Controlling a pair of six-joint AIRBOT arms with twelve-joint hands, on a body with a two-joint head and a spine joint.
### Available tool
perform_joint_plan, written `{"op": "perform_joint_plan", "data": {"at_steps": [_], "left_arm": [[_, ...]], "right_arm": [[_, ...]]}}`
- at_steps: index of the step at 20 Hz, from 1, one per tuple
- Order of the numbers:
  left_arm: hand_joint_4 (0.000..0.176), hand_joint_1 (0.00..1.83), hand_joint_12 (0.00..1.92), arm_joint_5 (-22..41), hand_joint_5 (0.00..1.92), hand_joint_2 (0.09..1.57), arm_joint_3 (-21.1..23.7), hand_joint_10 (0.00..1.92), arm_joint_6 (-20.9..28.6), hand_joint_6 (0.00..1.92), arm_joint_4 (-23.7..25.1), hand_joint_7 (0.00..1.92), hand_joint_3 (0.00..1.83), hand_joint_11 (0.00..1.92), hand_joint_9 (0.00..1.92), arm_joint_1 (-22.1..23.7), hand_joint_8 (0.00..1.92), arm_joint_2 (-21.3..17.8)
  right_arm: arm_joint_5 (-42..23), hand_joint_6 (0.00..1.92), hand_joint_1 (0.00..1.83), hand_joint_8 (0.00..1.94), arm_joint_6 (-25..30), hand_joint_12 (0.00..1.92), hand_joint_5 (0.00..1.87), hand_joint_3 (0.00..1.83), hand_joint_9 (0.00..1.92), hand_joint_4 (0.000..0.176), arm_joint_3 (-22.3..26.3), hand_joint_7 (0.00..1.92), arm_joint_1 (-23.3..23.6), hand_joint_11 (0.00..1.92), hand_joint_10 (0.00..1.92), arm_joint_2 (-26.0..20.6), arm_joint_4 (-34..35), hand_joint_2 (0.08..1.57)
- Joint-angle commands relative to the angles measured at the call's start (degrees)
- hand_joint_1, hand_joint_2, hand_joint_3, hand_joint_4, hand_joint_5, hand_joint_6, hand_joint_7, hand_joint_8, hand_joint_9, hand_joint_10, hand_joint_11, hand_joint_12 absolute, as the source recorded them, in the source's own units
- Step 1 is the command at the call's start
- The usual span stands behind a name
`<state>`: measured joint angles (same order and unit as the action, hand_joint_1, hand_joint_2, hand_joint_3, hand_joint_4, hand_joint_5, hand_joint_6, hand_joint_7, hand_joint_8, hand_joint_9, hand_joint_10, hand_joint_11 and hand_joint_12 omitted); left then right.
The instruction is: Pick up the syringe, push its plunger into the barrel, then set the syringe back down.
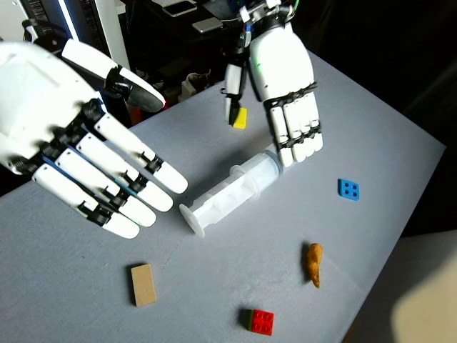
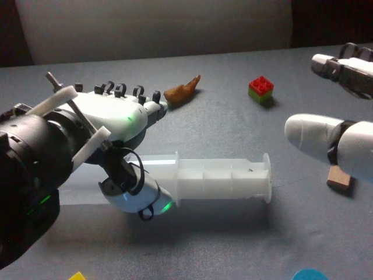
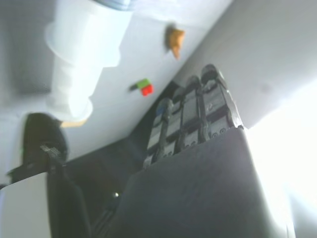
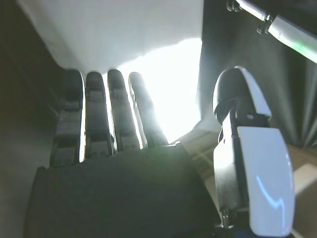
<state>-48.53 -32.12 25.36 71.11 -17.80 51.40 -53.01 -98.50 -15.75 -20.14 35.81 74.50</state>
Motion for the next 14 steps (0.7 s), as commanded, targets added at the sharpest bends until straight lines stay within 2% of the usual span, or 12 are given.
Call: {"op": "perform_joint_plan", "data": {"at_steps": [1,6,8,11,13,14], "left_arm": [[0.0,0.67,0.0,-1.47,0.0,1.03,-0.2,0.0,0.97,0.0,4.03,0.0,0.0,0.01,0.0,-0.41,0.0,0.14],[0.0,0.64,0.0,-3.55,0.0,1.01,-0.98,0.0,6.48,0.0,5.6,0.0,0.0,0.0,0.0,-3.65,0.0,1.37],[0.0,0.64,0.0,-4.05,0.0,1.02,-2.05,0.0,7.01,0.0,5.6,0.0,0.0,0.0,0.0,-4.27,0.0,2.73],[0.0,0.65,0.0,-4.85,0.0,1.03,-3.59,0.0,7.69,0.0,5.59,0.0,0.0,0.0,0.0,-4.45,0.0,4.91],[0.0,0.57,0.0,-4.86,0.0,1.03,-4.17,0.0,7.79,0.0,5.58,0.0,0.0,0.0,0.0,-4.68,0.0,5.96],[0.0,0.62,0.0,-4.99,0.0,1.04,-4.36,0.0,7.94,0.0,5.57,0.0,0.01,0.0,0.0,-4.92,0.0,6.39]], "right_arm": [[-5.27,0.01,0.24,0.0,1.15,0.44,0.18,0.0,0.15,0.0,0.16,0.17,0.05,0.0,0.0,-0.08,-4.82,1.14],[-5.11,0.0,0.25,0.0,2.46,0.41,0.15,0.0,0.13,0.0,0.16,0.15,-0.98,0.0,0.0,0.41,-7.76,1.14],[-4.18,0.0,0.23,0.0,2.53,0.39,0.15,0.0,0.13,0.0,0.19,0.15,-1.36,0.0,0.0,0.4,-13.03,1.15],[-4.22,0.0,0.24,0.0,2.87,0.43,0.17,0.0,0.15,0.0,0.18,0.16,-1.47,0.0,0.01,0.38,-13.81,1.15],[-4.09,0.01,0.24,0.01,2.37,0.44,0.2,0.0,0.17,0.0,0.17,0.19,-1.72,0.0,0.01,0.39,-14.15,1.14],[-3.97,0.0,0.26,0.0,2.37,0.44,0.19,0.0,0.17,0.0,0.17,0.19,-1.8,0.0,0.01,0.4,-14.15,1.13]]}}
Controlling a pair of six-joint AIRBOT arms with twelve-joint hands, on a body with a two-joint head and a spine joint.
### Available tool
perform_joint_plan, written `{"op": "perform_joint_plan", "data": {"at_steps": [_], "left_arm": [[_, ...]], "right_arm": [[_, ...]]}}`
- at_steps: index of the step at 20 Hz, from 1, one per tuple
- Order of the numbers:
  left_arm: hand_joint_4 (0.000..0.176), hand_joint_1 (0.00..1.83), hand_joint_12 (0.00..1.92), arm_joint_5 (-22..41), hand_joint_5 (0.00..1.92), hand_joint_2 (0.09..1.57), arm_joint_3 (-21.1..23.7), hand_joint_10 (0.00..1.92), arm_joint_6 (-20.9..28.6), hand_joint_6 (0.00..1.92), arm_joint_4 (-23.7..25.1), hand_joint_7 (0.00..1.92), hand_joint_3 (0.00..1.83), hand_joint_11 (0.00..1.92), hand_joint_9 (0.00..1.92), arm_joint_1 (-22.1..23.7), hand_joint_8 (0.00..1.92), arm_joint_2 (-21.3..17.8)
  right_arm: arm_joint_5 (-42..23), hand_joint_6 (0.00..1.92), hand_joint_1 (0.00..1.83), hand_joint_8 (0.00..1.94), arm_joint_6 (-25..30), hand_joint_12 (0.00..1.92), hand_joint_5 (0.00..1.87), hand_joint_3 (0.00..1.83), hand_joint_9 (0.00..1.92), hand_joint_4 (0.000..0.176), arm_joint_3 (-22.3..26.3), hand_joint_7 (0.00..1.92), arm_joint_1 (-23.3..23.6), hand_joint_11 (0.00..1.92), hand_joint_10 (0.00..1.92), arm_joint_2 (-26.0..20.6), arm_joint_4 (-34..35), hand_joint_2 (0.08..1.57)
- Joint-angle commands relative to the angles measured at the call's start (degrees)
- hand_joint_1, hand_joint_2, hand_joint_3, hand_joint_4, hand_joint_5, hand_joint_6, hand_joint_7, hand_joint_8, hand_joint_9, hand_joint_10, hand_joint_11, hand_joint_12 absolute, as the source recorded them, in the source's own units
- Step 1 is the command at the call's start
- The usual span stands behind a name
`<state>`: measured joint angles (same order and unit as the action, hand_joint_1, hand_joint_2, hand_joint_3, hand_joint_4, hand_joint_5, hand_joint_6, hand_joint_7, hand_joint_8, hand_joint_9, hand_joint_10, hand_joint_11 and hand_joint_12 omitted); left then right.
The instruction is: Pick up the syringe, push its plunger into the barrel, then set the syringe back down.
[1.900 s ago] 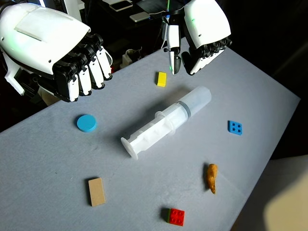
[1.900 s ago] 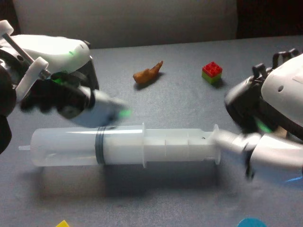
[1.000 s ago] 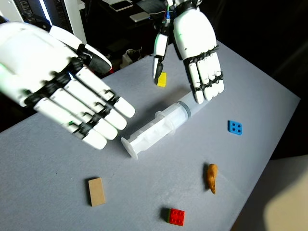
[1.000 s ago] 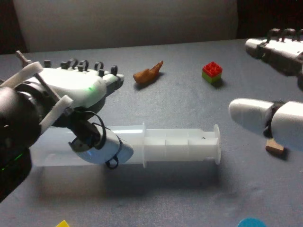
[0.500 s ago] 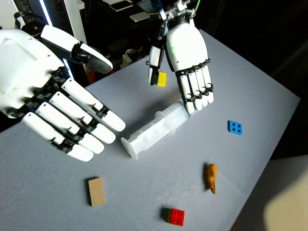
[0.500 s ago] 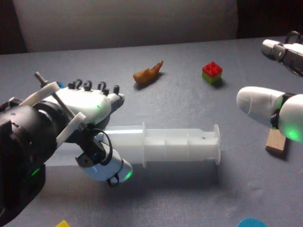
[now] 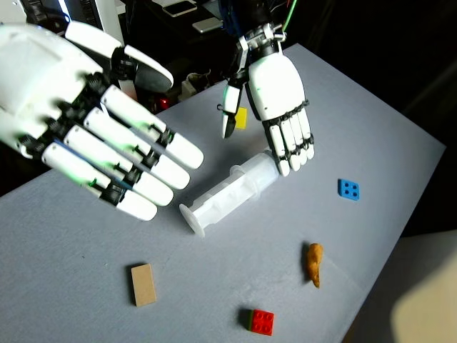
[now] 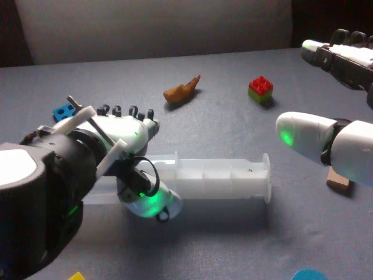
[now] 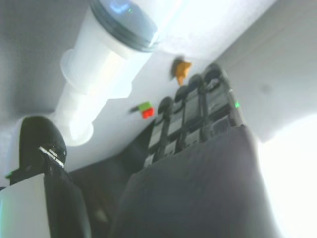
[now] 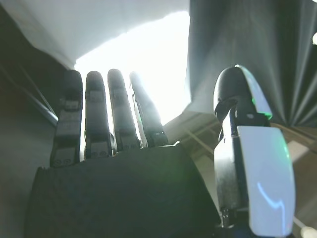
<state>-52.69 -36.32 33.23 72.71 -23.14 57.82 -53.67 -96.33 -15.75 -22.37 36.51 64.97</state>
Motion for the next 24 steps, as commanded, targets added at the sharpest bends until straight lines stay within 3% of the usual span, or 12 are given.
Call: {"op": "perform_joint_plan", "data": {"at_steps": [1,5,7,8,21,24], "left_arm": [[0.0,0.62,0.0,-1.02,0.0,1.04,-0.33,0.0,0.42,0.0,3.98,0.0,0.0,0.0,0.0,0.03,0.0,0.34],[0.0,0.66,0.0,-1.15,0.0,1.02,-0.77,0.0,2.1,0.0,4.32,0.0,0.0,0.0,0.0,-2.26,0.0,1.2],[0.0,0.7,0.0,-1.21,0.0,1.02,-0.99,0.0,4.3,0.0,5.63,0.0,0.0,0.0,0.0,-3.65,0.0,1.22],[0.0,0.63,0.0,-1.24,0.0,1.03,-1.41,0.0,4.87,0.0,5.63,0.0,0.0,0.0,0.0,-4.18,0.0,1.36],[0.0,0.58,0.0,0.64,0.0,1.07,-6.87,0.0,4.94,0.0,7.38,0.0,0.01,0.0,0.0,-6.72,0.0,5.3],[0.0,0.58,0.0,0.94,0.0,1.05,-8.26,0.0,4.95,0.0,7.54,0.0,0.0,0.0,0.0,-7.22,0.0,6.17]], "right_arm": [[-3.12,0.0,0.25,0.0,0.08,0.42,0.18,0.0,0.16,0.0,0.17,0.18,0.37,0.0,0.0,-0.28,-4.62,1.13],[-3.35,0.0,0.22,0.0,-0.22,0.33,0.15,0.0,0.14,0.0,0.19,0.16,0.75,0.0,0.0,-0.13,-4.61,1.14],[-3.25,0.01,0.25,0.01,-0.42,0.39,0.19,0.0,0.16,0.0,0.19,0.18,0.84,0.0,0.01,-0.1,-4.62,1.13],[-2.76,0.0,0.25,0.0,-0.54,0.36,0.18,0.0,0.15,0.0,0.19,0.17,0.84,0.0,0.0,-0.07,-4.62,1.13],[-2.43,0.0,0.21,0.0,-1.8,0.33,0.16,0.0,0.14,0.0,0.19,0.16,1.11,0.0,0.0,0.03,-4.62,1.14],[-2.43,0.01,0.23,0.01,-1.84,0.41,0.18,0.0,0.17,0.0,0.18,0.19,1.15,0.0,0.01,0.03,-4.63,1.15]]}}
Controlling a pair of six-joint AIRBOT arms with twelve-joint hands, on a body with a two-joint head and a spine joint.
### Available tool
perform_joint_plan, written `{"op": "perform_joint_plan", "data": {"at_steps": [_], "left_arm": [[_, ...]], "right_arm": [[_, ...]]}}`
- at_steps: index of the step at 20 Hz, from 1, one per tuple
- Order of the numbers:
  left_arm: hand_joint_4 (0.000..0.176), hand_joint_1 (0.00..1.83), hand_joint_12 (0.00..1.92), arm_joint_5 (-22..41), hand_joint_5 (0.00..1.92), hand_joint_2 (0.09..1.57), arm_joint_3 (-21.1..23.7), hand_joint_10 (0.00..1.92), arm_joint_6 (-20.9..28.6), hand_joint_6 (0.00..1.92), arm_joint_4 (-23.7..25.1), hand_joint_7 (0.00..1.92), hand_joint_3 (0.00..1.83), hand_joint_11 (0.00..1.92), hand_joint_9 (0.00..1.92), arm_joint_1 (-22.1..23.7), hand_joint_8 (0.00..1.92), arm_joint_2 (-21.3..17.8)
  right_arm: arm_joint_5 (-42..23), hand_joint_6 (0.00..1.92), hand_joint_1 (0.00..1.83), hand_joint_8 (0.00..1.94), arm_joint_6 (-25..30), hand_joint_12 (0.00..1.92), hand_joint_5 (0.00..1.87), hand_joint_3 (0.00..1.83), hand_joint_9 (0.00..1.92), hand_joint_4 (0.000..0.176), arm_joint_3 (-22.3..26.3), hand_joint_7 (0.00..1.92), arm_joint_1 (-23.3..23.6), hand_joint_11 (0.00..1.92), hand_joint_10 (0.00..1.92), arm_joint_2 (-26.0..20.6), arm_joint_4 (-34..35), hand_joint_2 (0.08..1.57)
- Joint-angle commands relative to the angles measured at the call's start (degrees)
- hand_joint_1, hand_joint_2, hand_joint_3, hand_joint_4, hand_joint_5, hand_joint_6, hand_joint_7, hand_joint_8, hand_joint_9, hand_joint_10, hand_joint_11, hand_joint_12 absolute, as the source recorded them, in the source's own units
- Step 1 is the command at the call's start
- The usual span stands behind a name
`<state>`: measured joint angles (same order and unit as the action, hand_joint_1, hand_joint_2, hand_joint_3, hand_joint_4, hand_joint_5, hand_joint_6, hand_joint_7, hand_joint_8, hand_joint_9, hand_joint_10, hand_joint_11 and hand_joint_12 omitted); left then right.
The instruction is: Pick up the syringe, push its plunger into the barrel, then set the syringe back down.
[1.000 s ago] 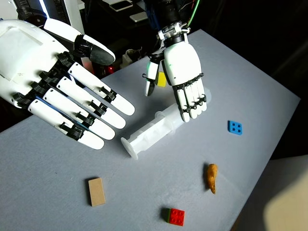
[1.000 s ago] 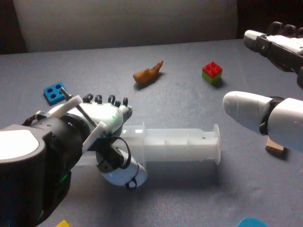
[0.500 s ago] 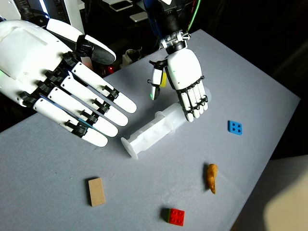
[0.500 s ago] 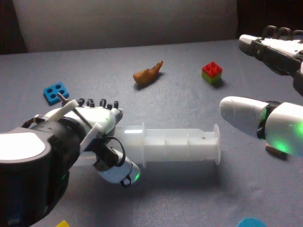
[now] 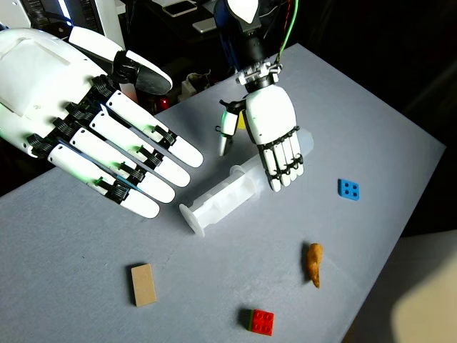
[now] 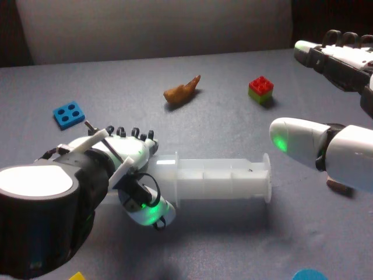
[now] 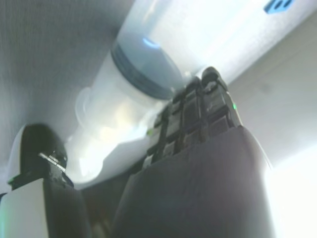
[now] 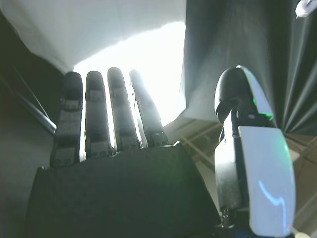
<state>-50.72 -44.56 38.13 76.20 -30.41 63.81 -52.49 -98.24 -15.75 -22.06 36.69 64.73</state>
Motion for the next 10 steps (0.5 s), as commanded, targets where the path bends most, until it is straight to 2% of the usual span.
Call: {"op": "perform_joint_plan", "data": {"at_steps": [1,4,6,8,10], "left_arm": [[0.0,0.58,0.0,-0.69,0.0,1.05,-0.6,0.0,0.08,0.0,4.21,0.0,0.0,0.0,0.0,0.02,0.0,0.55],[0.0,0.57,0.0,0.29,0.0,1.07,-2.44,0.0,0.09,0.0,4.74,0.0,0.01,0.0,0.0,-0.48,0.0,1.73],[0.0,0.63,0.0,0.8,0.0,1.06,-3.15,0.0,0.5,0.0,5.41,0.0,0.0,0.0,0.0,-1.16,0.0,2.09],[0.0,0.6,0.0,0.93,0.0,1.06,-3.55,0.0,3.31,0.0,6.94,0.0,0.0,0.0,0.0,-2.41,0.0,2.18],[0.0,0.59,0.0,1.29,0.0,1.06,-3.8,0.0,4.03,0.0,7.54,0.0,0.0,0.0,0.0,-3.33,0.0,2.2]], "right_arm": [[-3.64,0.01,0.23,0.01,0.05,0.41,0.18,0.0,0.17,0.0,0.18,0.19,0.89,0.0,0.01,-0.14,-4.39,1.15],[-3.95,0.0,0.21,0.0,0.05,0.34,0.17,0.0,0.15,0.0,0.17,0.17,0.91,0.0,0.0,-0.14,-4.39,1.15],[-4.04,0.0,0.24,0.0,-0.06,0.33,0.16,0.0,0.15,0.0,0.17,0.17,0.98,0.0,0.0,-0.14,-4.39,1.15],[-4.27,0.0,0.23,0.0,-0.13,0.33,0.15,0.0,0.14,0.0,0.17,0.15,1.07,0.0,0.0,-0.12,-4.39,1.15],[-4.43,0.0,0.25,0.0,-0.17,0.36,0.16,0.0,0.15,0.0,0.17,0.17,1.11,0.0,0.0,-0.09,-4.39,1.15]]}}
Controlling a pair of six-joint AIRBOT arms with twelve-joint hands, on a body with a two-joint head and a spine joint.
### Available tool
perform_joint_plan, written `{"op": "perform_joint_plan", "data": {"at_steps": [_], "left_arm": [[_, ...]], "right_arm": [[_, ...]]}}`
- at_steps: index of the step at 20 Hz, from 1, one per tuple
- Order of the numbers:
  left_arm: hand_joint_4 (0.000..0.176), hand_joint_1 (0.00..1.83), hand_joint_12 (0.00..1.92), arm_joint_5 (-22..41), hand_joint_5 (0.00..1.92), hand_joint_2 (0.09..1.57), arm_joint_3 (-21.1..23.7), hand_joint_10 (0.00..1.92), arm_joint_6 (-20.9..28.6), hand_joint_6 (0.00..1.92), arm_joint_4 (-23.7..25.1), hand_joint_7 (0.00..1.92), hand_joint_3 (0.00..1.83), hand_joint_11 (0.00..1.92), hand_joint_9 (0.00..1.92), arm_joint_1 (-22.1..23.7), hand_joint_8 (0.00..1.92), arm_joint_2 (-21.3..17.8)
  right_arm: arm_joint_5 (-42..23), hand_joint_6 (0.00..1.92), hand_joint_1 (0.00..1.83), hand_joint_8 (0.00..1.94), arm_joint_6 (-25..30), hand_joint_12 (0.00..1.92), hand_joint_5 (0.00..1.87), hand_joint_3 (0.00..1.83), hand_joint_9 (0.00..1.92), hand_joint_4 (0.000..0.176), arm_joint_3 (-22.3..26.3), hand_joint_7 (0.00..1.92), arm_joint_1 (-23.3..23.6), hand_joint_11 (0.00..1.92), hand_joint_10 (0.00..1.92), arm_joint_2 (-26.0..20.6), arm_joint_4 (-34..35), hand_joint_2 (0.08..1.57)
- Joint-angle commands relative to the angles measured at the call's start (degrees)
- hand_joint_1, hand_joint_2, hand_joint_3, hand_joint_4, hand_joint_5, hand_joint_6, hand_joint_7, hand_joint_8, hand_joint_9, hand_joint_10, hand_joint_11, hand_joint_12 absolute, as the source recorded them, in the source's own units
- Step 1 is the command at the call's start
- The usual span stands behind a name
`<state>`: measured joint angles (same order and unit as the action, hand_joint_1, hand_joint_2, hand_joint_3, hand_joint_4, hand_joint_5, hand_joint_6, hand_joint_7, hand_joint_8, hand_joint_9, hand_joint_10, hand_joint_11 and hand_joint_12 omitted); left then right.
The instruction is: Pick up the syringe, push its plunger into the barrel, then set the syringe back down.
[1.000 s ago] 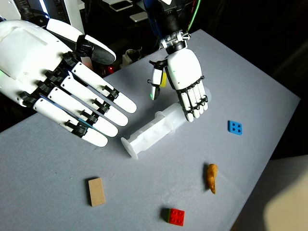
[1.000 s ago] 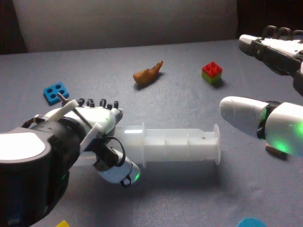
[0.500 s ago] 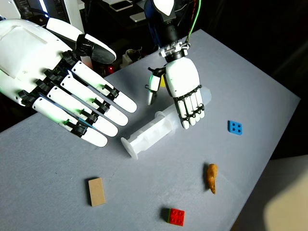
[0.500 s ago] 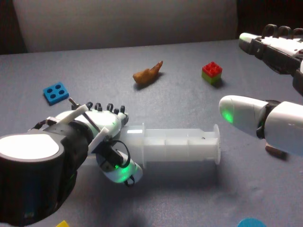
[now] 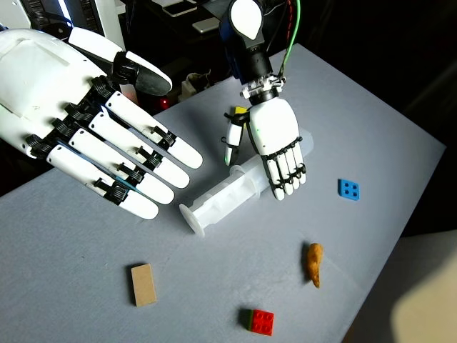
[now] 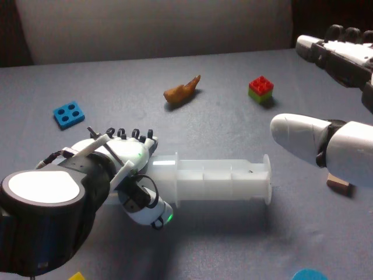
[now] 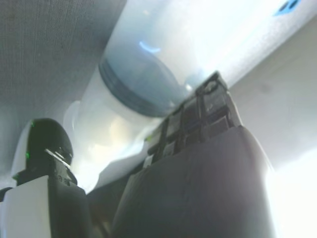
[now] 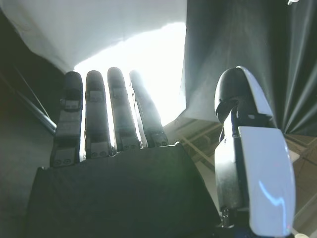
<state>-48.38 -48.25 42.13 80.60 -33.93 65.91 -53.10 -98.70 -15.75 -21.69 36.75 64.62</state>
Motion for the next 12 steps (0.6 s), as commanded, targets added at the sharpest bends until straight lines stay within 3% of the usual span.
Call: {"op": "perform_joint_plan", "data": {"at_steps": [1,12], "left_arm": [[0.0,0.62,0.0,-0.76,0.0,1.06,-0.23,0.0,0.03,0.0,3.82,0.0,0.0,0.0,0.0,-0.16,0.0,0.11],[0.0,0.64,0.0,0.39,0.0,1.07,-2.24,0.0,0.36,0.0,4.17,0.0,0.0,0.0,0.0,-1.26,0.0,1.26]], "right_arm": [[-3.97,0.0,0.25,0.0,0.23,0.38,0.16,0.0,0.16,0.0,0.17,0.17,0.75,0.0,0.0,-0.15,-4.28,1.15],[-4.82,0.0,0.24,0.0,-0.19,0.31,0.15,0.0,0.13,0.0,0.17,0.16,0.85,0.0,0.0,-0.09,-4.28,1.14]]}}
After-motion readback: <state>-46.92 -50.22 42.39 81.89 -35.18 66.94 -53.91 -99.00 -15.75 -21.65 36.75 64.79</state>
